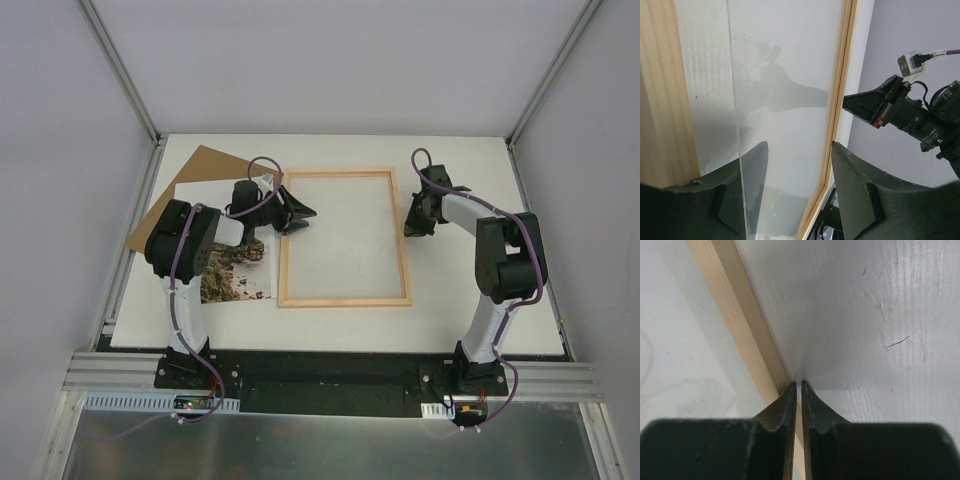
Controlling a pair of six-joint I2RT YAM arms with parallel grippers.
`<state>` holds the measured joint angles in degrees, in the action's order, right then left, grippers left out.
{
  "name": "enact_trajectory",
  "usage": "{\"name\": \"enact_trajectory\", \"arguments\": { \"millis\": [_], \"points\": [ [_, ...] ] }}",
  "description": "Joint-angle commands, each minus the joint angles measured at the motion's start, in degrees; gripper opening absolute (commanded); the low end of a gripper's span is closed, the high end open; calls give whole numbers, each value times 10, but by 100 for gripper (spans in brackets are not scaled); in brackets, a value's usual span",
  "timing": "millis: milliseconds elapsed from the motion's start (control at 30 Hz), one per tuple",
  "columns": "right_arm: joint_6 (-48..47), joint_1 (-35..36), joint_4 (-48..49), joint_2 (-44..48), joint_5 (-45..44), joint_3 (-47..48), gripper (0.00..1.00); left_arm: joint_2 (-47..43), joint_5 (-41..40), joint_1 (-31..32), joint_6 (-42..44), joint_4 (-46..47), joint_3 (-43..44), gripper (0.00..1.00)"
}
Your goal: Put the photo into the frame
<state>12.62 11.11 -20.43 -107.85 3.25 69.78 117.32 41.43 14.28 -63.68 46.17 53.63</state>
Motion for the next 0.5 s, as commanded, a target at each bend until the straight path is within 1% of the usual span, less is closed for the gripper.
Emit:
{"name": "enact_trajectory", "arguments": {
  "millis": [0, 133, 267, 467],
  "points": [
    [-4, 7, -15, 2, 3, 13, 10, -42, -14, 1, 50, -64, 18, 54],
    [-4, 6, -14, 5, 4, 13, 10, -58, -25, 1, 68, -102, 23, 59],
    [-4, 6, -14, 6, 4, 12, 10, -72, -31, 0, 89, -140, 32, 60],
    [-4, 6, -13, 5, 6, 13, 10, -95, -57, 0, 126, -214, 54, 65]
  ]
}}
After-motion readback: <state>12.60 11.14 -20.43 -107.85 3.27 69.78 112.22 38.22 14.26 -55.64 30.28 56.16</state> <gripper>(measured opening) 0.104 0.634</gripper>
